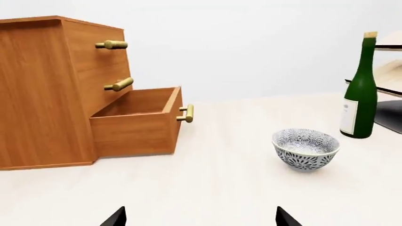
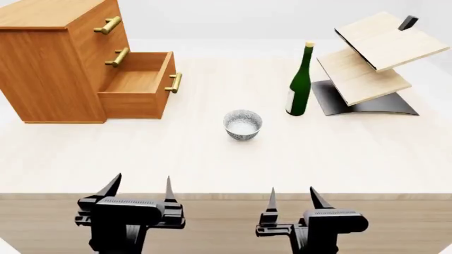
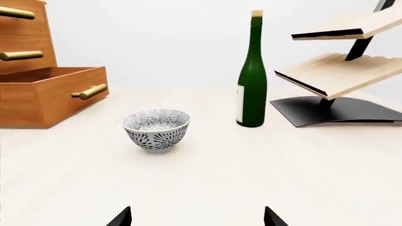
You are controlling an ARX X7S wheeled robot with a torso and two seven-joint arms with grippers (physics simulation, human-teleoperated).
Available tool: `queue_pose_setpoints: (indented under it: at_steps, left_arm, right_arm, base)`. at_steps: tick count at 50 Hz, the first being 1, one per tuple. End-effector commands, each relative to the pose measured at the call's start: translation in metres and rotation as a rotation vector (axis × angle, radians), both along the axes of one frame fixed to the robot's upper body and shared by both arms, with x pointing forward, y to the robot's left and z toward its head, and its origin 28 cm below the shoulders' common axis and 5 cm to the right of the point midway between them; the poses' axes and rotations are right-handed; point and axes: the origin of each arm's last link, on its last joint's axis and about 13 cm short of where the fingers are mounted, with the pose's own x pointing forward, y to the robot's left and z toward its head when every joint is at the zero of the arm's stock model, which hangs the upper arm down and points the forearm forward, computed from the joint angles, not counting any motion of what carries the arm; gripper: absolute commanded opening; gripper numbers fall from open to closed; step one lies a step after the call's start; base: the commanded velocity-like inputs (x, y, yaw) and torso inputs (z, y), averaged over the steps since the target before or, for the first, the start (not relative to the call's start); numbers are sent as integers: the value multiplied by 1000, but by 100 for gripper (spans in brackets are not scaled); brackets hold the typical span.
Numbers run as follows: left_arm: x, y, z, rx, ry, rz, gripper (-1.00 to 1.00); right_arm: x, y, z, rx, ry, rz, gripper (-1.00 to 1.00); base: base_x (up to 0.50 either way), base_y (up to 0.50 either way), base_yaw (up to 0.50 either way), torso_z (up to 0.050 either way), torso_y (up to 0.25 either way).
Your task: Put the bowl on top of the cabinet.
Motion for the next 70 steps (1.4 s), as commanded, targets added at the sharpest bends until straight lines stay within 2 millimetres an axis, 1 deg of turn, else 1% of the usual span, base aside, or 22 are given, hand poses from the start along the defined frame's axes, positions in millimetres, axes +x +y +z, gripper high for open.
queue_pose_setpoints:
  at_steps: [1, 13, 40, 48, 59, 63, 70]
  left_arm:
    - [-8, 0, 17, 14, -19, -7, 100]
    - [-12, 2, 26, 19, -33, 0, 100]
    - [-19, 3, 39, 27, -59, -1, 100]
    - [-20, 3, 42, 32, -69, -3, 100]
    - [-23, 3, 46, 31, -78, -8, 100]
    - [-24, 2, 47, 31, -79, -11, 100]
    - [-24, 3, 47, 31, -80, -12, 100]
  right_arm:
    - [0, 1, 2, -3, -13, 6, 100]
    - [-1, 1, 12, 0, -55, 6, 100]
    - [-2, -1, 22, 3, -97, -13, 100]
    - [-1, -5, 26, -1, -113, -36, 100]
    - [-1, -4, 27, 18, -118, -28, 100]
    - [-1, -4, 29, 28, -118, -34, 100]
    - [0, -6, 26, 34, -103, -41, 100]
  base:
    - [0, 0, 0, 0, 0]
    - [0, 0, 0, 0, 0]
    - [0, 0, 0, 0, 0]
    - [0, 0, 0, 0, 0]
    - [0, 0, 0, 0, 0]
    - [0, 411, 0, 0, 0]
    - [0, 500, 0, 0, 0]
